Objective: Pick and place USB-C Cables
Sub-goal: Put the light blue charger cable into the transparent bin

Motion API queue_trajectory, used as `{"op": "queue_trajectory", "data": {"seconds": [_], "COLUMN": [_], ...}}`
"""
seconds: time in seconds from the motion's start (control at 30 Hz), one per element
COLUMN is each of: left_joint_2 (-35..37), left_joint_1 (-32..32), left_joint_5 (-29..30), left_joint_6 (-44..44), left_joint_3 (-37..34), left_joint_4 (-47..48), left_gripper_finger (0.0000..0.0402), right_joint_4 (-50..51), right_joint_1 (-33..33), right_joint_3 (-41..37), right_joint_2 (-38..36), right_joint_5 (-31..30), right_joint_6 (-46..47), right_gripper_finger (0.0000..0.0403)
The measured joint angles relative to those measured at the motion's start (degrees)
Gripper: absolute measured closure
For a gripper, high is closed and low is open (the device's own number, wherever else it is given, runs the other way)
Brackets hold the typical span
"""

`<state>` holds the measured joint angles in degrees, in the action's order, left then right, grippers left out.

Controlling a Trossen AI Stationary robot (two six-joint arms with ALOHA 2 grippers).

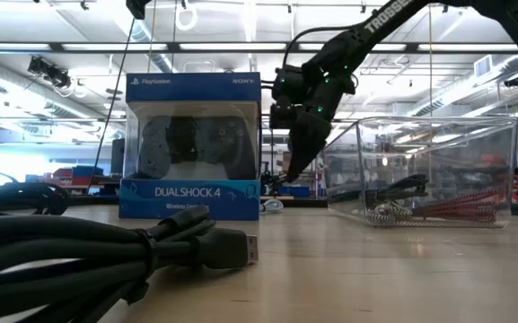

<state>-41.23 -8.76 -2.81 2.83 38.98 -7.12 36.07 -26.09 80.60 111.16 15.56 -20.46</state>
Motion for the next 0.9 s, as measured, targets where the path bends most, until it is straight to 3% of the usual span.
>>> {"op": "queue_trajectory", "data": {"seconds": [0.9], "left_joint_2": [0.0], "left_joint_1": [-0.1], "left_joint_5": [0.2], "left_joint_6": [2.4], "left_joint_3": [0.0], "left_joint_4": [-2.9], "left_gripper_finger": [0.0216], "right_joint_4": [-5.1], "right_joint_1": [2.7], "right_joint_3": [0.0], "right_joint_2": [3.2], "right_joint_5": [0.2], "right_joint_6": [-0.3], "right_gripper_finger": [0.0402]}}
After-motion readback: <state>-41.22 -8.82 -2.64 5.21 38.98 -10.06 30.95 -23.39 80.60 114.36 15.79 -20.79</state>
